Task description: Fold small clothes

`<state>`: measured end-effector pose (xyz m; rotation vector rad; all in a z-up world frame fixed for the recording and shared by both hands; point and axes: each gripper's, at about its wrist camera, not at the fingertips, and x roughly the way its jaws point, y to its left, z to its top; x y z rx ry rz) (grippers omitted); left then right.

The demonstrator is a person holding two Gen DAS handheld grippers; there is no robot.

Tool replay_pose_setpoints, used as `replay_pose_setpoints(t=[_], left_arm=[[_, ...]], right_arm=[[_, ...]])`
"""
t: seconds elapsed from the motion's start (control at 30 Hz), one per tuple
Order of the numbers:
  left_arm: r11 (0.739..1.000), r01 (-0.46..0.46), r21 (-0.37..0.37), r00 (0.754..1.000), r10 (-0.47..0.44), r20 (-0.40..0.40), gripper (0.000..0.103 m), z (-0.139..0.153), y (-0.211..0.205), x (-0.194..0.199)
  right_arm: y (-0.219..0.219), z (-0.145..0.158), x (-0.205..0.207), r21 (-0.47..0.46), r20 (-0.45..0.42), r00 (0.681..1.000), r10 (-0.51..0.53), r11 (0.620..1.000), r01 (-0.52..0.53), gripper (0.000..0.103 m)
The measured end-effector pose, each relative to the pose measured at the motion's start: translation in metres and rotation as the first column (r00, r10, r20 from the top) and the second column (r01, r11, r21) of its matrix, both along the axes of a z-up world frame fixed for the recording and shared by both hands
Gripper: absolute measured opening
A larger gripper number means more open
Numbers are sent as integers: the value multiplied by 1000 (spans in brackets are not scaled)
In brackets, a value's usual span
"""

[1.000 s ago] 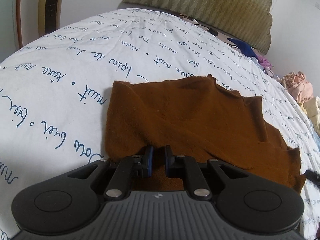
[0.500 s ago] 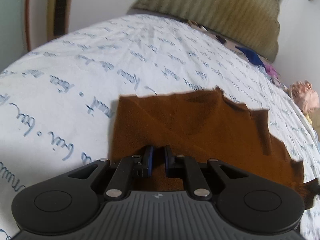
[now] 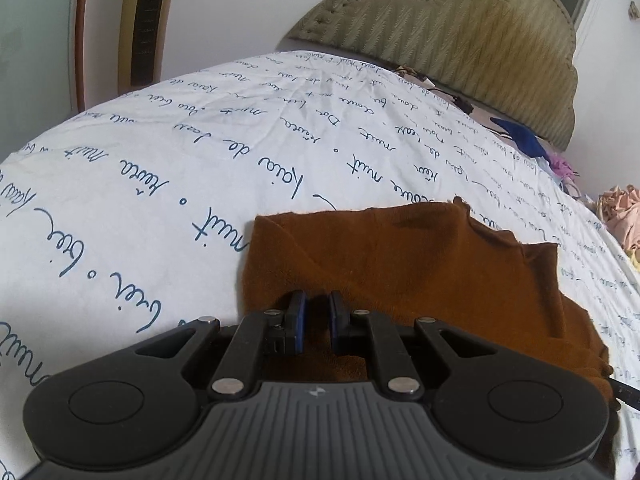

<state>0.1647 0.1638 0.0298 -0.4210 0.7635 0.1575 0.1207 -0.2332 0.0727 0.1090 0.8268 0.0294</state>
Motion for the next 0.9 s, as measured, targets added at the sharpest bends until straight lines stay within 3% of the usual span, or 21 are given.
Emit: replay_pose_setpoints(t=[0.07,0.1,0.17,0.27,0.4,0.47,0.57,0.77,0.83,0.9], left_arm=[[1000,2,-26,1000,-2,-3,12,4,6,-3],[999,-1,-34,1000,1,-4,12,7,9,-4],[999,-9,-39,1000,9,10,12,15,13,-7],[1000,23,-20,999,-22,43,12,27,6,-8],[999,50,-8,998,-50,36,12,29,-8,-2],[998,56,-21,998,-56,7,12,22,-12,-1],[998,45,-34,999,-46,-23,12,10,-10,-8],[993,56,-101,998,-56,1,12,-2,6,-20],[991,65,-114,998,-65,4,12,-4,8,-19],[991,67,-115,998,-67,4,12,-5,9,-18]], right_arm=[[-6,11,-5,45,-1,999,-34,998,34,14],[-9,19,-8,65,8,999,-53,996,53,31],[-7,40,-20,67,95,992,-83,995,77,42],[19,65,-33,43,178,984,22,999,-30,42],[81,72,-23,138,138,957,253,952,-272,42],[118,61,-7,205,94,924,371,901,-383,42],[176,39,15,234,9,865,501,840,-489,41],[232,15,39,205,-87,772,630,770,-605,41],[240,13,34,155,-101,742,663,747,-646,28],[244,11,38,95,-118,750,651,759,-644,14]])
